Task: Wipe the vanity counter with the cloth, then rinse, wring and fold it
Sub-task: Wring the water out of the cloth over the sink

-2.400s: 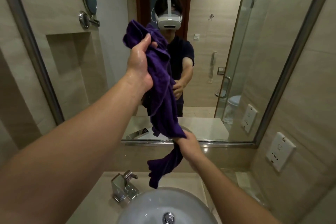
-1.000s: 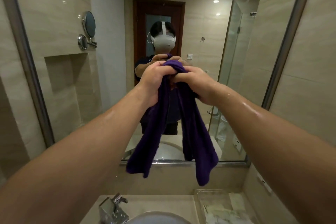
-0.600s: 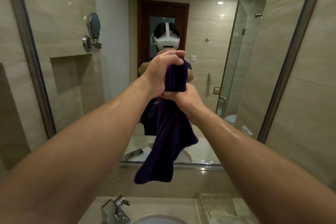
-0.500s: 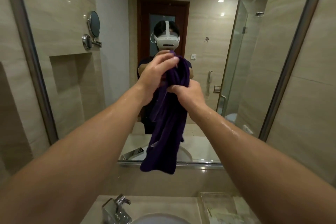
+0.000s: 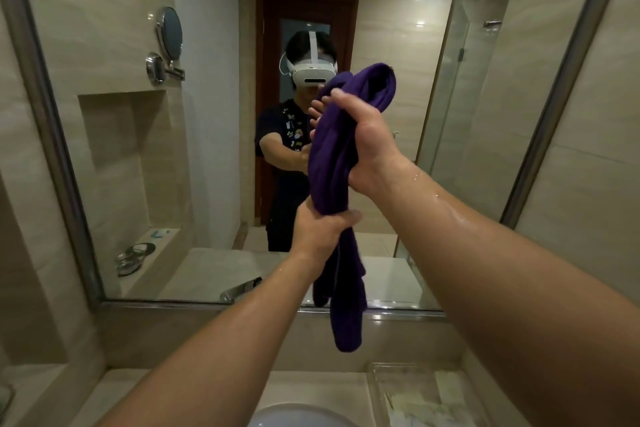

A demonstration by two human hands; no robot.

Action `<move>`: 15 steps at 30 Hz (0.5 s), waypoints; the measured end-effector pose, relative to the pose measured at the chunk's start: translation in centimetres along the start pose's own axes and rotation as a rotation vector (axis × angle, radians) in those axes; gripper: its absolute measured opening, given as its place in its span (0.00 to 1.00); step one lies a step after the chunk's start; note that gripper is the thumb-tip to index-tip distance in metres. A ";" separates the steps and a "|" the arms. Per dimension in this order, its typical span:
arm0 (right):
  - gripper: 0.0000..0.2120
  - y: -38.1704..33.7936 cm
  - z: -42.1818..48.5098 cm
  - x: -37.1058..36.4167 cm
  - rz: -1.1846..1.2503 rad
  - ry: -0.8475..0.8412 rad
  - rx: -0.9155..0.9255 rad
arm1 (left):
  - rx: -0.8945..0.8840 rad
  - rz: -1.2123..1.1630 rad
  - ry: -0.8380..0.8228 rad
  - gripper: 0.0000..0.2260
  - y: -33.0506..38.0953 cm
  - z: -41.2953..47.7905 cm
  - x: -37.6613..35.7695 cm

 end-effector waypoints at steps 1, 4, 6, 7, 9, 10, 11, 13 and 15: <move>0.29 -0.6 -0.1 0.8 0.027 0.019 0.020 | 0.019 0.022 0.026 0.13 0.1 0.3 0.7; 0.27 -1.7 -0.6 4.5 0.163 0.153 0.057 | 0.010 0.026 0.055 0.11 2.5 1.8 2.8; 0.29 -0.8 -1.4 7.4 0.252 0.314 0.045 | -0.034 0.028 0.032 0.11 5.3 2.8 3.2; 0.34 -0.1 -2.0 8.8 0.278 0.400 0.032 | -0.062 0.014 0.035 0.11 6.8 3.2 3.3; 0.42 2.0 -3.8 10.1 0.241 0.528 -0.040 | -0.104 -0.041 0.046 0.13 9.4 4.3 3.4; 0.39 3.1 -4.7 9.4 0.175 0.505 -0.097 | -0.116 -0.065 0.046 0.15 10.4 4.7 3.4; 0.31 4.5 -5.1 8.4 0.091 0.432 -0.158 | -0.128 -0.091 0.049 0.18 11.0 4.9 3.2; 0.16 7.2 -6.5 5.8 -0.088 0.283 -0.311 | -0.152 -0.174 0.072 0.21 11.7 5.2 3.1; 0.14 9.6 -7.5 3.9 -0.113 0.175 -0.400 | -0.166 -0.253 0.091 0.21 11.6 5.2 3.2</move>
Point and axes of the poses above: each hand's wrist, its own z-axis towards the middle knuckle, its own x-axis out of the back of the hand, y = z × x, the point moved 8 cm from there along z, towards the middle knuckle, and after that the axes turned 6 degrees about -z, right-handed, at the moved point
